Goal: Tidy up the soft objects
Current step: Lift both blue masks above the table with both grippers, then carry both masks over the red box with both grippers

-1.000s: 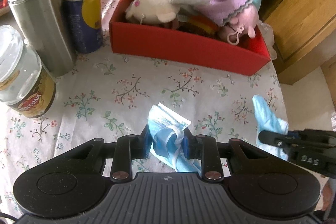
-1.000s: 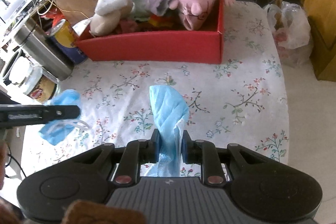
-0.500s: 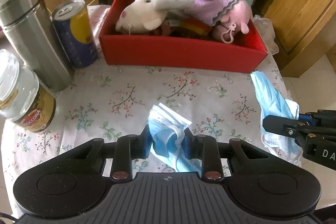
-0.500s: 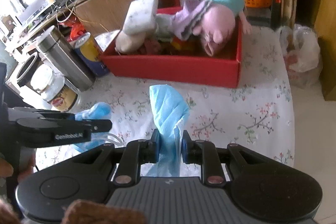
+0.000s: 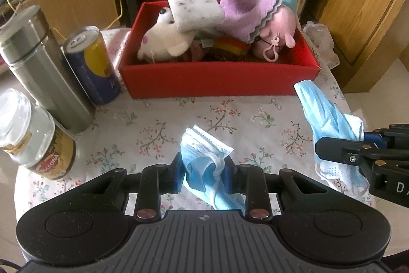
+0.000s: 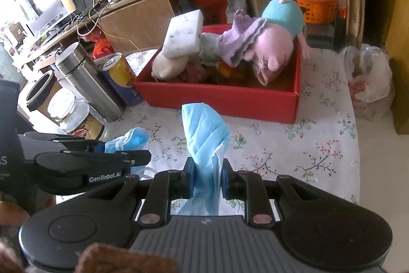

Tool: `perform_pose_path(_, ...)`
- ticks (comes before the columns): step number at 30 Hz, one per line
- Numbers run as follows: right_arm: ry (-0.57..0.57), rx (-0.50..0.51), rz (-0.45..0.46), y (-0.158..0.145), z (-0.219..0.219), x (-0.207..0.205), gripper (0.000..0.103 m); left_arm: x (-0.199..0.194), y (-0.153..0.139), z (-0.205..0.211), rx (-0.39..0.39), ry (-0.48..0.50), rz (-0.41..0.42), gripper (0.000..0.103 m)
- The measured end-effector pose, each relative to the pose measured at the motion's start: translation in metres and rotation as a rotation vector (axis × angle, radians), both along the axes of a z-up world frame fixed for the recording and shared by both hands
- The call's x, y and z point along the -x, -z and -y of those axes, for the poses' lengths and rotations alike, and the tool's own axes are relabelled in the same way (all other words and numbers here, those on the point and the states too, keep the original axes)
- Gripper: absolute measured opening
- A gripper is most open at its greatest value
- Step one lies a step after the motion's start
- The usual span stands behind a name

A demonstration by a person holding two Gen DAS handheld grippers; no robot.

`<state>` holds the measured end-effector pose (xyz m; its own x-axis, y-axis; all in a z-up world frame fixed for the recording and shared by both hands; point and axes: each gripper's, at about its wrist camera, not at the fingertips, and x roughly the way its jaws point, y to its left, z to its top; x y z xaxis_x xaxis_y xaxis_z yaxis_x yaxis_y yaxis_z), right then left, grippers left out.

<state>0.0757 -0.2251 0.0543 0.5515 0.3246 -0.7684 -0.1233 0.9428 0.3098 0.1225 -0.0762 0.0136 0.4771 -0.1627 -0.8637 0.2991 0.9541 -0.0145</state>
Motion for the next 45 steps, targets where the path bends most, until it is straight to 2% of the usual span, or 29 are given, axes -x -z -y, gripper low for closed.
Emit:
perform_pose_path(15, -0.004, -0.005, 0.040, -0.009, -0.003, 0.001, 0.000, 0.005, -0.012, 0.010, -0.060, 0.020, 0.103, 0.031)
perform_pose_path(28, -0.006, -0.007, 0.085, -0.019, -0.005, -0.004, 0.000, 0.002, -0.026, 0.014, -0.066, 0.015, 0.174, 0.032)
perform_pose_path(32, 0.004, -0.005, 0.122, -0.029, -0.006, -0.017, 0.000, -0.015, -0.041, 0.015, -0.057, -0.009, 0.222, 0.032)
perform_pose_path(36, 0.042, 0.005, 0.180, -0.046, -0.003, -0.038, 0.000, -0.042, -0.055, 0.012, -0.014, -0.054, 0.249, 0.033)
perform_pose_path(40, 0.083, 0.029, 0.230, -0.055, 0.000, -0.071, 0.000, -0.072, -0.066, 0.017, 0.004, -0.088, 0.286, 0.033)
perform_pose_path(45, 0.127, 0.024, 0.236, -0.053, 0.010, -0.115, 0.000, -0.111, -0.069, 0.024, 0.053, -0.120, 0.287, 0.033)
